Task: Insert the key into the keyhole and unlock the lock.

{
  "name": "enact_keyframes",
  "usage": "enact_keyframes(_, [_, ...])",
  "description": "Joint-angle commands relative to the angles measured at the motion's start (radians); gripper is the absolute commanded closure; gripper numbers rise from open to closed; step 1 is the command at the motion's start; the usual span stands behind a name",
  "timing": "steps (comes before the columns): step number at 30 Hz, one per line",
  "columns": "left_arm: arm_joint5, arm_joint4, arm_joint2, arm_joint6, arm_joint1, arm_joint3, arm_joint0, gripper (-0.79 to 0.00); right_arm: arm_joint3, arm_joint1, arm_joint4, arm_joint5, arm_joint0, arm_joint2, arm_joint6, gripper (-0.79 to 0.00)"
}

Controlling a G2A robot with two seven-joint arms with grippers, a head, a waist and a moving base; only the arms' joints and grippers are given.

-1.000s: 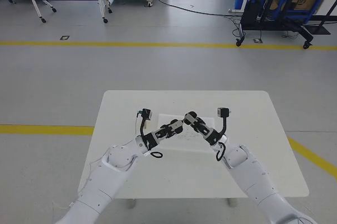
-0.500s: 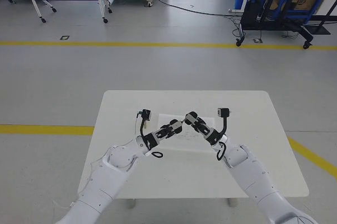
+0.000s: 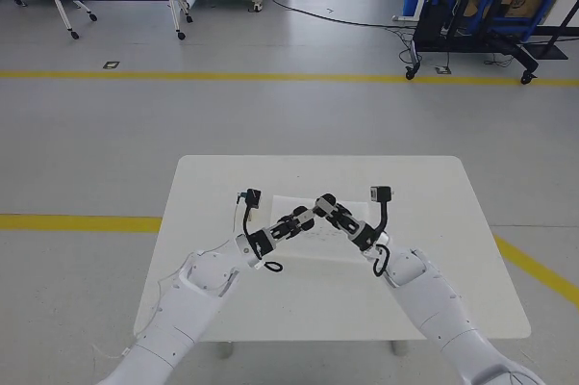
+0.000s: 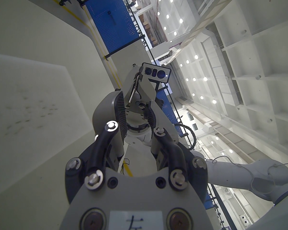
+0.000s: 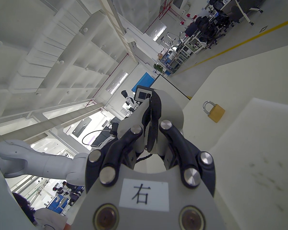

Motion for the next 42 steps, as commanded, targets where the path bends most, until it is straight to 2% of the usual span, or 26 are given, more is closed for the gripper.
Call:
enact_keyframes(1, [0.007, 0.004, -0.001, 0.007, 0.000, -0.001, 0.001, -0.117, 0.001, 0.000, 0.002, 0.002, 0.001, 0.000, 0.007, 0.000])
enact_keyframes(9, [0.022, 0.009, -0.006, 0.015, -0.002, -0.008, 0.006, 0.000, 0.001, 0.000, -0.001, 0.011, 0.001, 0.000, 0.028, 0.000])
enact_keyframes(14, [0.029, 0.015, -0.010, 0.019, -0.002, -0.011, 0.010, 0.000, -0.001, 0.001, 0.002, 0.006, -0.002, 0.001, 0.039, 0.000])
enact_keyframes(16, [0.031, 0.016, -0.012, 0.018, -0.002, -0.011, 0.011, 0.000, -0.002, 0.002, 0.004, 0.001, -0.003, 0.003, 0.048, -0.200])
enact_keyframes(18, [0.034, 0.022, -0.015, 0.019, -0.001, -0.010, 0.011, 0.000, -0.002, 0.003, 0.009, -0.003, -0.004, 0.006, 0.055, -0.228])
enact_keyframes(19, [0.036, 0.031, -0.017, 0.021, -0.001, -0.011, 0.010, 0.000, -0.003, 0.004, 0.009, -0.004, -0.004, 0.008, 0.059, -0.314])
enact_keyframes(20, [0.036, 0.035, -0.018, 0.022, -0.001, -0.013, 0.011, 0.000, -0.004, 0.004, 0.010, -0.006, -0.005, 0.009, 0.063, -0.526])
enact_keyframes(21, [0.035, 0.037, -0.021, 0.021, 0.000, -0.014, 0.012, 0.000, -0.006, 0.005, 0.011, -0.008, -0.006, 0.011, 0.067, -0.785])
enact_keyframes(28, [0.020, 0.022, -0.057, -0.009, 0.010, -0.049, 0.027, 0.000, -0.012, 0.008, 0.026, -0.016, -0.010, 0.015, 0.083, -0.785])
enact_keyframes(35, [0.050, 0.017, -0.125, -0.163, 0.038, -0.138, 0.043, 0.000, -0.019, 0.010, 0.003, -0.005, -0.010, 0.013, 0.096, -0.785])
enact_keyframes(38, [0.090, -0.018, -0.170, -0.316, 0.057, -0.162, 0.033, 0.000, -0.029, 0.025, 0.031, -0.034, -0.013, 0.010, 0.245, -0.785])
enact_keyframes(42, [0.154, -0.058, -0.199, -0.547, 0.078, -0.167, 0.005, 0.000, -0.030, 0.055, 0.177, -0.051, -0.007, 0.026, 0.488, -0.785])
